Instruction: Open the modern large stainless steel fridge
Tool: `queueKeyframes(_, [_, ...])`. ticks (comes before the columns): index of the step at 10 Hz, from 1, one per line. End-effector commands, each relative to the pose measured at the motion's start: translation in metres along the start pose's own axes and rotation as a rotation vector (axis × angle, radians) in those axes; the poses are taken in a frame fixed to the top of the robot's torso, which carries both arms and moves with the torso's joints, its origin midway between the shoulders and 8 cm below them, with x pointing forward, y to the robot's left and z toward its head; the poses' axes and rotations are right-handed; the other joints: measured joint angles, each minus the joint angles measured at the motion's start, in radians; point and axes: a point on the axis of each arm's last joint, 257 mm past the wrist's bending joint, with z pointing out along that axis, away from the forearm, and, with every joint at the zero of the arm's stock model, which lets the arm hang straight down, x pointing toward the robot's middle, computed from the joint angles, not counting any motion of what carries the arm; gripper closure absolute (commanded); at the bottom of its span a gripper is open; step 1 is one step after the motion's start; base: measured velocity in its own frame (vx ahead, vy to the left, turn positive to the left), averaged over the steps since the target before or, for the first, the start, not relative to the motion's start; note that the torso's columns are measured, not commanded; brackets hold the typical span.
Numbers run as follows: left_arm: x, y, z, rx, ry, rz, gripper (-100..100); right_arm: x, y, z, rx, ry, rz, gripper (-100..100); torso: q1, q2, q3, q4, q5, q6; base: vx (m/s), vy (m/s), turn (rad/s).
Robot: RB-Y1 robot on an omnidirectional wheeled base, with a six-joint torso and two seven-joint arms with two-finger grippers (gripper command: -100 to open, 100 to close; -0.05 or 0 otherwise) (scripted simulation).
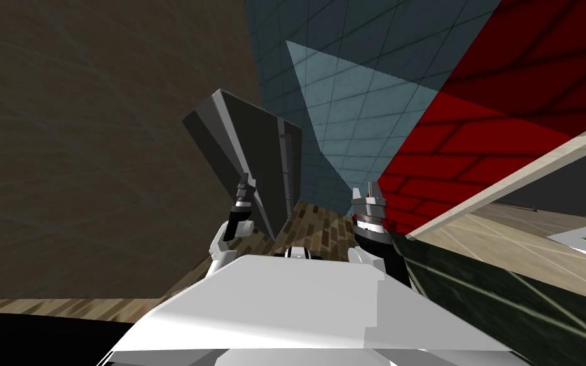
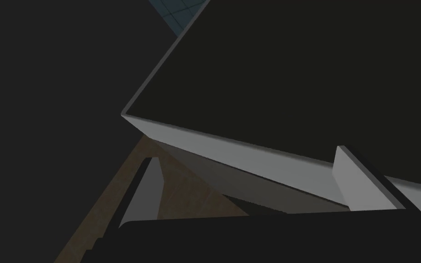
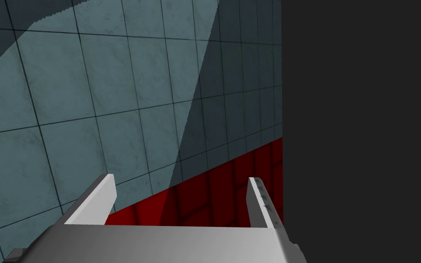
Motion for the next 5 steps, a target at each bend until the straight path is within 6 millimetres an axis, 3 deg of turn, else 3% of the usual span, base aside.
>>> queueKeyframes(1, [-0.005,0.019,0.017,-0.029,-0.007,-0.033,-100,0.0,0.0,0.0,0.0,0.0,0.0,0,-0.001,0.0,0.0,0.0,0.0,0.0,0.039,-0.08,0.051])
queueKeyframes(2, [-0.004,0.016,0.021,-0.018,-0.007,-0.035,-100,0.0,0.0,0.0,0.0,0.0,0.0,0,0.0,0.0,0.0,0.0,0.0,0.0,0.016,-0.037,0.0])
queueKeyframes(3, [-0.009,0.037,0.028,-0.065,-0.018,-0.061,-100,0.0,0.0,0.0,0.0,0.0,0.0,0,0.002,0.002,0.001,0.0,0.001,0.0,0.014,-0.053,0.08])
queueKeyframes(4, [-0.007,0.029,0.037,-0.039,-0.016,-0.066,-100,0.0,0.0,0.0,0.0,0.0,0.0,0,0.001,0.001,0.001,0.0,0.001,0.0,0.03,-0.062,0.063])
queueKeyframes(5, [-0.013,0.051,0.044,-0.091,-0.03,-0.094,-100,0.0,0.0,0.0,0.0,0.0,0.0,0,0.0,0.0,0.0,0.0,0.0,0.0,0.047,-0.095,0.087])
